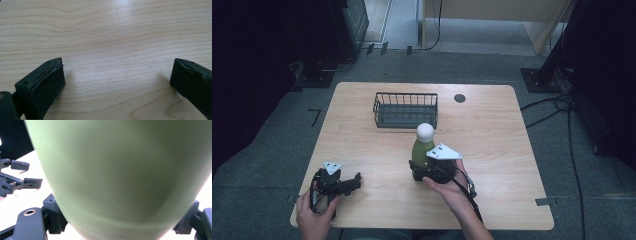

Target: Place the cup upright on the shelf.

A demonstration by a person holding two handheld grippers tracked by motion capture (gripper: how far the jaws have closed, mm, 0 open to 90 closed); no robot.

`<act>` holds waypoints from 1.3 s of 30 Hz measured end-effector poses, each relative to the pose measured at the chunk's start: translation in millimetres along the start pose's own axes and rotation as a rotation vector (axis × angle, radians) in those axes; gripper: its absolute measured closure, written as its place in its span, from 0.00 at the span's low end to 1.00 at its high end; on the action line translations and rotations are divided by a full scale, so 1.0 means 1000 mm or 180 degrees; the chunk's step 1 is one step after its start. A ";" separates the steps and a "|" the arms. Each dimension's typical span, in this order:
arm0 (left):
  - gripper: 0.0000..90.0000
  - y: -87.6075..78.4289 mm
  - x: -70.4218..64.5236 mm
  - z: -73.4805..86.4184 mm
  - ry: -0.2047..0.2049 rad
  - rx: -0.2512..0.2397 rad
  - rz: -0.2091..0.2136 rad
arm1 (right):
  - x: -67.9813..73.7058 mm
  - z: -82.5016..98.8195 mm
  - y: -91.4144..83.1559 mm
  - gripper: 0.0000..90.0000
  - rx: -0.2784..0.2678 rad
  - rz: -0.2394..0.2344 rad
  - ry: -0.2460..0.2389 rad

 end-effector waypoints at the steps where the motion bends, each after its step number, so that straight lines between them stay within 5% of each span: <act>1: 0.00 0.000 0.000 0.000 -0.0001 -0.0001 0.0000 | -0.001 -0.003 -0.001 0.22 0.0004 0.0008 -0.0013; 39: 0.00 0.000 0.000 0.000 0.0000 0.0009 -0.0001 | -0.030 -0.087 0.000 0.22 -0.0140 0.0186 -0.0175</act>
Point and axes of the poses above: each handheld gripper's, and its own axes: y roughly forward along the jaws, z roughly out of its underside, x roughly to its left, the point moved 10 cm from there along y, roughly forward along the jaws, and after that the axes turned 8 degrees about -z, right-handed, at the moved point
